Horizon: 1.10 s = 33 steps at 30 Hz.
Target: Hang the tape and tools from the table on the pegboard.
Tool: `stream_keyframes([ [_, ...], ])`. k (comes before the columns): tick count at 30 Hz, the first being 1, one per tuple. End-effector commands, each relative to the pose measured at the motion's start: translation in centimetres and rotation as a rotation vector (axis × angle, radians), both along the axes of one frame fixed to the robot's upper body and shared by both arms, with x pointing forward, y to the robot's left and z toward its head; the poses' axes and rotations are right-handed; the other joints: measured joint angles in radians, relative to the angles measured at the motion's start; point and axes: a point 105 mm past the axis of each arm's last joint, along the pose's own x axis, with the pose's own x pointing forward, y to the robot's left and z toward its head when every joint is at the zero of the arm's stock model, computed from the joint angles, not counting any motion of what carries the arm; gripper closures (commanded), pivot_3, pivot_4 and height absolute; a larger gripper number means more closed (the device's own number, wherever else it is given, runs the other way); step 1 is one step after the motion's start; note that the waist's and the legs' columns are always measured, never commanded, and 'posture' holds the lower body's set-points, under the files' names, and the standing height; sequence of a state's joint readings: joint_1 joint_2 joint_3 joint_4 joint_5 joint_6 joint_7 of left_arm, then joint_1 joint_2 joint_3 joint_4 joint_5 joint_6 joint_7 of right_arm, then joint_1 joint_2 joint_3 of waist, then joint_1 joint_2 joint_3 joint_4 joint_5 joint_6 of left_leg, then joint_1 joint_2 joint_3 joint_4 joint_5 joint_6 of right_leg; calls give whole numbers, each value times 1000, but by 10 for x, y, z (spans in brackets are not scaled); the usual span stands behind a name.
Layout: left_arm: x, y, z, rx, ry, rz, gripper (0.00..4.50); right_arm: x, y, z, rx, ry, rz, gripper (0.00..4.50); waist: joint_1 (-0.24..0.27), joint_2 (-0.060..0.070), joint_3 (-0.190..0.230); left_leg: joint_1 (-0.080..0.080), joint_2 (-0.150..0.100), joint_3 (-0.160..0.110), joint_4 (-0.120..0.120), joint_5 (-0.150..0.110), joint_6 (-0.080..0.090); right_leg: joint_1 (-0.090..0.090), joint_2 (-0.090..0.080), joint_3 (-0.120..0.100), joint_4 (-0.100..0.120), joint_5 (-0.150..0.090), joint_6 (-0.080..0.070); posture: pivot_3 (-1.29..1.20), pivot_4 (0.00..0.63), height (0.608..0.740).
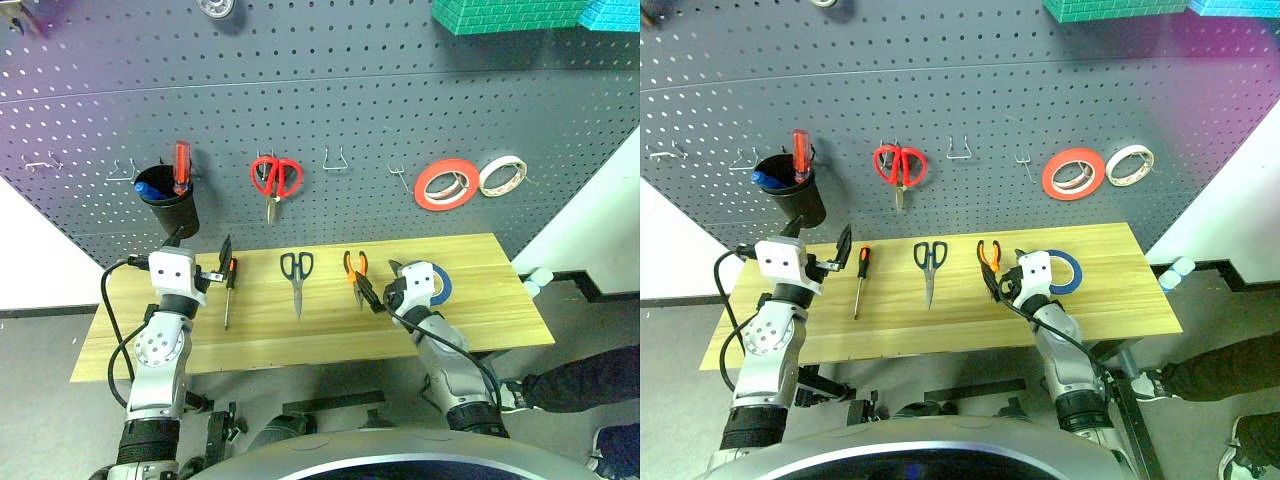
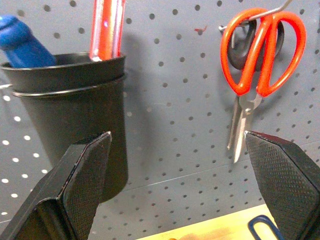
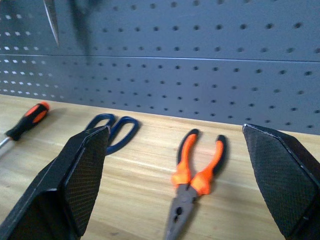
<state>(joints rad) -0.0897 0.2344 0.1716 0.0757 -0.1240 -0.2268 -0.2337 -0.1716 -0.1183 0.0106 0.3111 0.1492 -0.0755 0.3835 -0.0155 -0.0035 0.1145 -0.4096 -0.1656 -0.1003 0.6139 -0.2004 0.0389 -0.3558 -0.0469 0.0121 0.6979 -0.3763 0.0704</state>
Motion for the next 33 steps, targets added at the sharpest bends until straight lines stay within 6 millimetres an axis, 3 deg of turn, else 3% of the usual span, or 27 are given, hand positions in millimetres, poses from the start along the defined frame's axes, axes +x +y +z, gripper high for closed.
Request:
stream_keyframes([
  [1, 7, -7, 9, -31, 1, -102, 46, 6, -4, 20, -2, -75, -2, 0, -2, 0, 0, 0, 0, 0, 0, 0, 0, 0, 0, 0, 1, 0, 0, -91, 53, 740],
  [8, 11, -48, 6, -52, 181, -516, 46, 18, -35, 38, -79, -99, -37, 0, -7, 0, 0, 0, 1, 0, 1, 1, 3, 0, 0, 0, 2, 2, -3, -104, 68, 740],
  [18, 13, -67, 32, 24, 250, -779, 46, 34, -74, 64, -165, -144, -97, 0, -37, 0, 0, 0, 2, 0, 0, 3, 4, -1, 1, 0, 2, 2, -3, -114, 85, 740],
  [25, 12, -74, 42, 37, 288, -876, 46, 37, -73, 62, -185, -105, -79, 0, -54, 0, 1, 0, 2, -1, -1, 3, 5, -1, 1, 0, 2, 2, -3, -121, 114, 740],
  [33, 9, -80, 40, 38, 284, -874, 46, 32, -72, 55, -203, -52, -78, 0, -53, 1, 29, 0, 2, -1, 0, 1, 8, 0, 1, 0, 2, 2, -4, -111, 197, 740],
])
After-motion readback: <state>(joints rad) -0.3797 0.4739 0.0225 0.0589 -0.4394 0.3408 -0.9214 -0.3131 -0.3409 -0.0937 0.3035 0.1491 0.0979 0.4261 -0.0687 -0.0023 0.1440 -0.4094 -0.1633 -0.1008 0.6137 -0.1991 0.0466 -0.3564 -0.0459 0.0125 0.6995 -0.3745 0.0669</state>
